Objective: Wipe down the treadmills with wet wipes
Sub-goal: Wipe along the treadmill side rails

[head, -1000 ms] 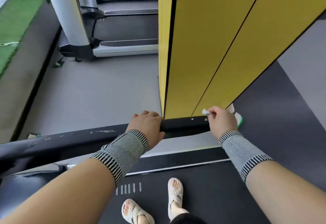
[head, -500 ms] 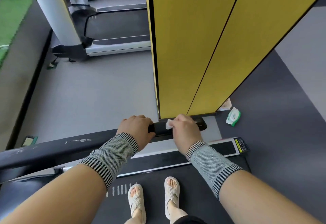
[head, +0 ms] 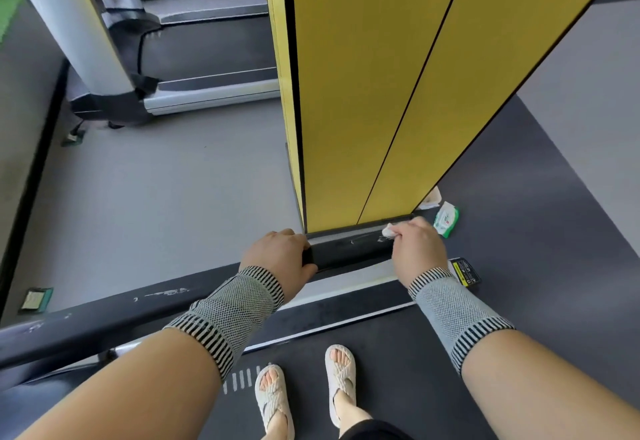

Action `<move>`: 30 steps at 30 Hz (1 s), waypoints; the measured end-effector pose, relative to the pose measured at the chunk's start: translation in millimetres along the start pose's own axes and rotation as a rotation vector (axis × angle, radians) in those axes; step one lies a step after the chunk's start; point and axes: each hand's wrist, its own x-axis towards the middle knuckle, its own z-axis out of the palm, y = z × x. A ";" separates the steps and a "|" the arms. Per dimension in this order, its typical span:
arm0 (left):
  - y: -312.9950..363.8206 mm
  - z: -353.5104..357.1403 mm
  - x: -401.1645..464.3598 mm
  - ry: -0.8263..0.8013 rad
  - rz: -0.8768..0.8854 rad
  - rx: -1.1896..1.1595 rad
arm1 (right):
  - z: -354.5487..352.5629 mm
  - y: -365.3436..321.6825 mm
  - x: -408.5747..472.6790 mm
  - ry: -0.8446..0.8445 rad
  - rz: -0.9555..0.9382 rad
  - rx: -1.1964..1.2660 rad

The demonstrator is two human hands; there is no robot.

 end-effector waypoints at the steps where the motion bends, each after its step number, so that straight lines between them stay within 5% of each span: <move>1: -0.6 0.2 0.1 0.005 0.004 -0.007 | 0.6 -4.8 -0.6 0.014 0.041 -0.001; 6: -3.2 0.9 0.9 0.001 0.014 -0.017 | 15.3 -46.6 -26.9 -0.151 -0.314 0.043; 11: -6.0 2.1 1.5 0.014 0.046 -0.042 | -1.7 -10.5 -2.3 0.014 0.095 -0.045; 16: -7.9 3.7 1.0 0.030 0.054 -0.038 | 21.1 -61.9 -28.6 -0.137 -0.352 0.035; 21: -9.0 6.5 -1.5 0.052 0.072 -0.056 | 9.4 -26.7 -11.4 0.024 -0.029 -0.007; 25: -10.4 7.4 -0.7 0.053 0.069 -0.048 | 25.8 -60.3 -37.3 -0.095 -0.419 0.056; 30: -10.0 8.7 -1.7 0.058 0.080 -0.053 | 9.8 0.7 -12.2 0.073 -0.008 0.000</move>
